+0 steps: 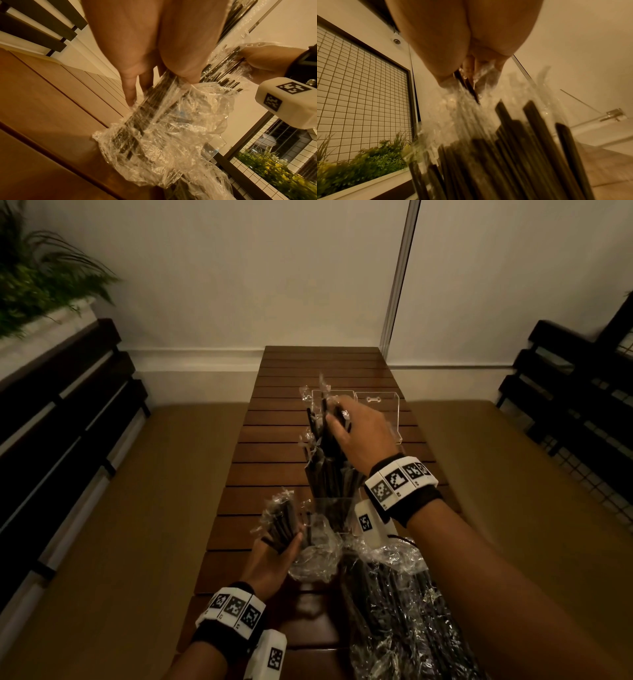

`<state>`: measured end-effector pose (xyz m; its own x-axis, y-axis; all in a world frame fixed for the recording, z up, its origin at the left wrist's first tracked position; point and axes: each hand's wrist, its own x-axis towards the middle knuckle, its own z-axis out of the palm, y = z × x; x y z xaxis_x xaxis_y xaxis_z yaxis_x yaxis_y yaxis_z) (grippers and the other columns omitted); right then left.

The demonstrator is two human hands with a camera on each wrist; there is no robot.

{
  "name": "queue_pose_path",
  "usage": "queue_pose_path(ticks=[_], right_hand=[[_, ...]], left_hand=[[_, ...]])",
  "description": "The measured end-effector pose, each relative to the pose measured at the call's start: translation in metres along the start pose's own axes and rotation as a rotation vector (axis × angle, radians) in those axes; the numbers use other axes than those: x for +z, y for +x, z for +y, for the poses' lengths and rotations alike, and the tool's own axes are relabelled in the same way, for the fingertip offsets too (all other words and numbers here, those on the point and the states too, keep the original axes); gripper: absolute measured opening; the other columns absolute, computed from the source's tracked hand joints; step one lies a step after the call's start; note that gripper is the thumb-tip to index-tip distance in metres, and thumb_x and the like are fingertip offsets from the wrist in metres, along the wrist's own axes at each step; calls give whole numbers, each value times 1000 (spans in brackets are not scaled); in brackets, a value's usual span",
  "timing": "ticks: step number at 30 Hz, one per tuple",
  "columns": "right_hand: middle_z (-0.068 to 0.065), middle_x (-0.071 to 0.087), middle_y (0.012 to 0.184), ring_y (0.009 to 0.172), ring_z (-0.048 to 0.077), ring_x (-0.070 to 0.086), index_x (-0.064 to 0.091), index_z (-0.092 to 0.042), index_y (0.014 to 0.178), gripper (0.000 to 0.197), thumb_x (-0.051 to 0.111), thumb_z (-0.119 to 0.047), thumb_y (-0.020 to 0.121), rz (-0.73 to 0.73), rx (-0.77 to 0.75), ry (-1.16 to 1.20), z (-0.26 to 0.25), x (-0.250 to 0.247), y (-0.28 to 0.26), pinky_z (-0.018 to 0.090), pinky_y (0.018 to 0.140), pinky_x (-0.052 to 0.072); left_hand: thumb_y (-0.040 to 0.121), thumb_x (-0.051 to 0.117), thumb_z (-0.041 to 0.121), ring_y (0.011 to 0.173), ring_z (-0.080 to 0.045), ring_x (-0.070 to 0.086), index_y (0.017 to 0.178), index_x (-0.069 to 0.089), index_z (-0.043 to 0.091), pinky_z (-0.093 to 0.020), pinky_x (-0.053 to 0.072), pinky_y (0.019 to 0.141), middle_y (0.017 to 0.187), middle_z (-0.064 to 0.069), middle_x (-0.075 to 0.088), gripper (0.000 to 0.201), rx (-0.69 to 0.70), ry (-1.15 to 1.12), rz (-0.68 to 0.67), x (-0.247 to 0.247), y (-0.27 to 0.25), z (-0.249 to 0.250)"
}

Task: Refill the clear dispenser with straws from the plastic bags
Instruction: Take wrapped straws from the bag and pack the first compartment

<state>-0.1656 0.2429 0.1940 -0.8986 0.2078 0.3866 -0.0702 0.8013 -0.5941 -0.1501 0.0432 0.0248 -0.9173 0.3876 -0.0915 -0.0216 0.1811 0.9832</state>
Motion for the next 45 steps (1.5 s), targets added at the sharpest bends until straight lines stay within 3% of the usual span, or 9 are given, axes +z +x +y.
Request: queue_pose_path(ticks=[6,12,22,29,33,37,41,43,45], right_hand=[[1,43,149,134,15,43,36,-23,146,69,65,-46,88,130,-47,-4,-14,-17,15,23,100,31],[2,28,159,144,21,32,36,-23,148,52,42,-44,100,-79,-215,-324,-32,-19,52,47,118,24],[6,67,114,107,24,62,62,-13,113,38,31,-32,105,-309,-155,-376,7,16,22,40,97,44],[-4,27,160,148,16,21,27,-28,152,51,27,-45,104,-286,-196,-345,1,13,20,48,120,12],[-3,35,157,149,18,21,39,-25,147,48,22,-42,105,-391,-163,-398,18,30,10,47,120,11],[-3,39,154,149,16,21,42,-23,145,47,27,-42,105,-259,-180,-299,8,21,3,44,121,11],[-2,64,112,108,10,56,64,-16,115,34,38,-32,100,191,-233,51,-14,14,-50,29,94,46],[-15,57,100,90,-6,51,62,-21,110,32,39,-39,96,132,-128,163,-21,24,-91,16,79,43],[-23,50,108,95,-13,49,53,-29,122,39,50,-52,91,-47,12,170,-20,39,-120,13,80,44]], left_hand=[[91,67,20,85,-13,71,88,71,33,-44,56,79,87,3,75,14,-7,32,15,-2,-2,-1],[83,68,34,91,-22,71,86,70,49,-53,56,86,91,0,75,16,-23,33,15,0,-1,-1],[91,65,20,85,-28,70,80,72,35,-52,55,80,84,-5,74,20,-37,49,41,0,-4,3],[91,65,20,89,-38,68,80,72,34,-55,54,79,89,-15,73,20,-58,54,37,2,-3,3],[92,64,17,90,-34,69,84,69,29,-50,55,81,88,-9,73,16,-69,45,35,3,-8,13],[84,68,36,88,-37,68,81,72,28,-53,55,78,87,-13,73,10,-51,57,38,2,-9,12],[91,65,24,91,-29,69,88,71,25,-47,55,81,92,-10,73,7,-30,62,9,0,-7,10],[93,63,24,91,-24,69,94,70,20,-45,56,80,93,-8,73,8,-12,56,-7,0,-7,11],[94,61,21,85,-12,69,93,68,20,-37,57,74,89,-3,72,7,-4,68,-48,0,-7,13]])
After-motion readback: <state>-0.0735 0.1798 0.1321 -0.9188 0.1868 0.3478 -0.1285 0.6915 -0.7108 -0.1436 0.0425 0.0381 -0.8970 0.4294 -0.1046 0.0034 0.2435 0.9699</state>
